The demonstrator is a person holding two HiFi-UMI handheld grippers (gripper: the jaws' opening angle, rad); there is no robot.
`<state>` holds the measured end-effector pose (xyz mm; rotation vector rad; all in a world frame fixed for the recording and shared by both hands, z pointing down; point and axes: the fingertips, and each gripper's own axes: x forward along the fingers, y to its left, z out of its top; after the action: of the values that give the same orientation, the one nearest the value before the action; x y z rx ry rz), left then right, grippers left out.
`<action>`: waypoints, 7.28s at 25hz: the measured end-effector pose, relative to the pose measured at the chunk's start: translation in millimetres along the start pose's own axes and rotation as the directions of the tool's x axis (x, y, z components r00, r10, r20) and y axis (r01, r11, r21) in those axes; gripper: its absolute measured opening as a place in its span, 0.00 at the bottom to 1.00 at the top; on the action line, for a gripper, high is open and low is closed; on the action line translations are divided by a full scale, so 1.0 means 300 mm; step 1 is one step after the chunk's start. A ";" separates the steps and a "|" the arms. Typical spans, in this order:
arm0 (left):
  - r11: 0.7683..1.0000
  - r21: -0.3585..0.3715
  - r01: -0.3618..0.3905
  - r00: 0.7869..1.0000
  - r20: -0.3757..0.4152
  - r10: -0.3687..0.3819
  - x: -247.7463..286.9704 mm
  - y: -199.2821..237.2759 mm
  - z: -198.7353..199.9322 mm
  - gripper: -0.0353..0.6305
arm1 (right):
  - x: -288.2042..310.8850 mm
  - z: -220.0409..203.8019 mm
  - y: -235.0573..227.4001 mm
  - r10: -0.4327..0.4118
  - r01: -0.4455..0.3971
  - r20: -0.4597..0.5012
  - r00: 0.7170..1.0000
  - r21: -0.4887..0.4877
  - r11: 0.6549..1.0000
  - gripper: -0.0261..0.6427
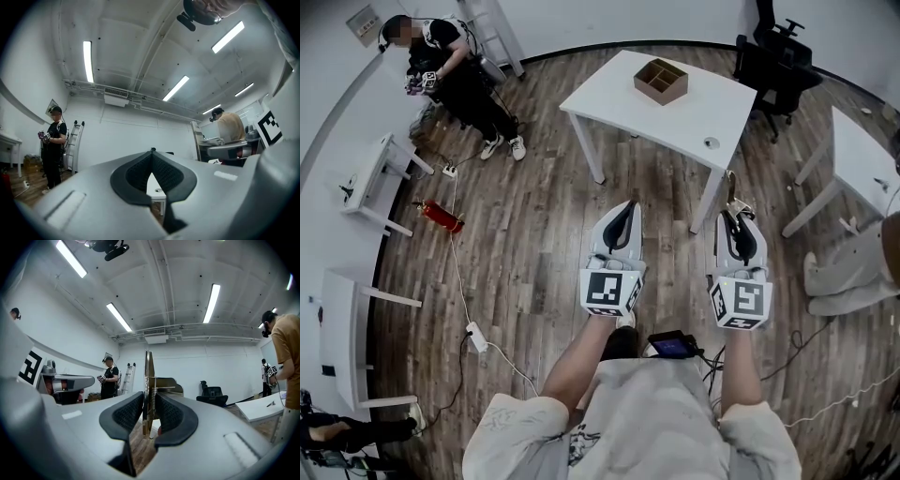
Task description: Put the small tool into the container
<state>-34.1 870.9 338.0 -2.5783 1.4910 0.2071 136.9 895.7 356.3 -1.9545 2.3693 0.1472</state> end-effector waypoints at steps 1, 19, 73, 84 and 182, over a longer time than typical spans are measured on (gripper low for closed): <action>1.000 0.001 0.001 1.000 0.000 -0.001 0.032 0.016 -0.013 0.08 | 0.037 -0.007 -0.008 -0.001 0.001 0.001 1.000 0.000 1.000 0.18; 0.999 -0.040 0.012 1.000 -0.012 -0.012 0.710 0.609 -0.234 0.08 | 0.942 -0.152 0.014 -0.014 0.014 -0.047 0.999 -0.016 1.000 0.18; 0.998 -0.025 0.056 0.998 -0.032 -0.057 2.684 1.448 -0.634 0.08 | 3.019 -0.354 -0.633 -0.038 0.038 -0.049 0.998 0.000 0.999 0.18; 0.999 0.003 0.048 0.998 -0.029 -0.048 3.187 1.238 -0.716 0.08 | 3.271 -0.398 -1.126 -0.029 0.029 -0.029 0.999 0.010 1.000 0.18; 0.998 -0.056 0.037 0.994 -0.098 -0.042 4.991 2.940 -1.636 0.07 | 6.055 -1.482 -1.100 -0.176 -0.308 -0.781 0.600 -0.428 0.850 0.18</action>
<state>-38.9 -930.4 466.1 -2.6953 1.4852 0.1179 118.6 -989.6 583.8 -2.5865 3.2595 -0.1531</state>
